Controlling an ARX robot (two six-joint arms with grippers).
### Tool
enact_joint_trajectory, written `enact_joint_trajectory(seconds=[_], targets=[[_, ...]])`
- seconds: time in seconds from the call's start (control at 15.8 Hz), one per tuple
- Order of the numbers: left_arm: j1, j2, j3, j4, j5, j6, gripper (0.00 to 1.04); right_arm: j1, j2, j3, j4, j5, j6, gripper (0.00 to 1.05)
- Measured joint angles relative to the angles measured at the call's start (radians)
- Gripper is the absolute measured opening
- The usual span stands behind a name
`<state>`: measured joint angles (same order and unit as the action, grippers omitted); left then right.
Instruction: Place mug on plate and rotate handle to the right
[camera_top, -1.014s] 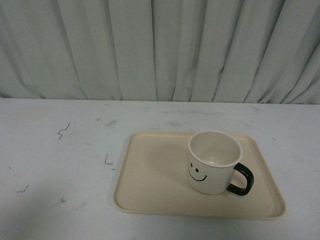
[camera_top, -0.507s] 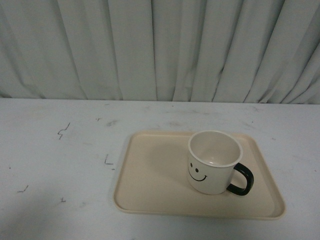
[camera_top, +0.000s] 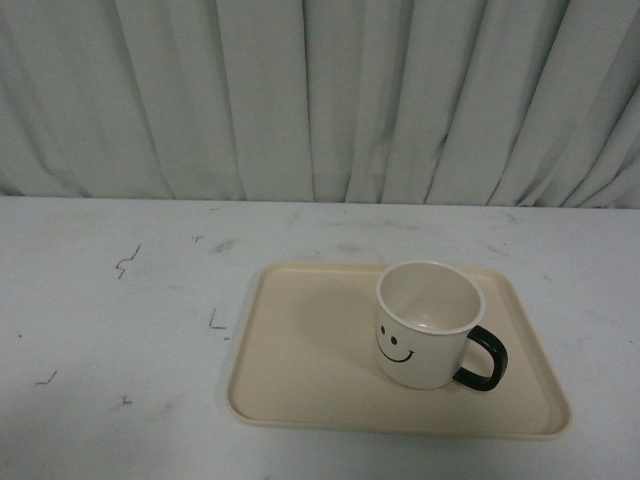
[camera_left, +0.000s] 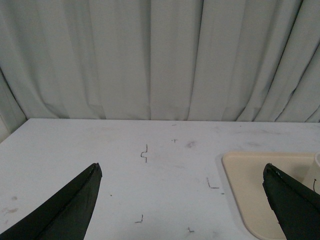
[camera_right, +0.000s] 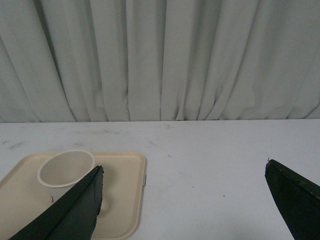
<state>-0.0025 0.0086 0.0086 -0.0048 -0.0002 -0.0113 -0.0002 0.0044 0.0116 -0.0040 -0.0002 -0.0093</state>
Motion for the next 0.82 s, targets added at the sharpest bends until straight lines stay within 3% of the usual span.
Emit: enact_joint_trajectory(seconds=[0.82], targets=[[0.000,0.000,0.000,0.000,0.000,0.000,0.98,0.000,0.000,0.000,0.000,0.000,0.000,0.98]])
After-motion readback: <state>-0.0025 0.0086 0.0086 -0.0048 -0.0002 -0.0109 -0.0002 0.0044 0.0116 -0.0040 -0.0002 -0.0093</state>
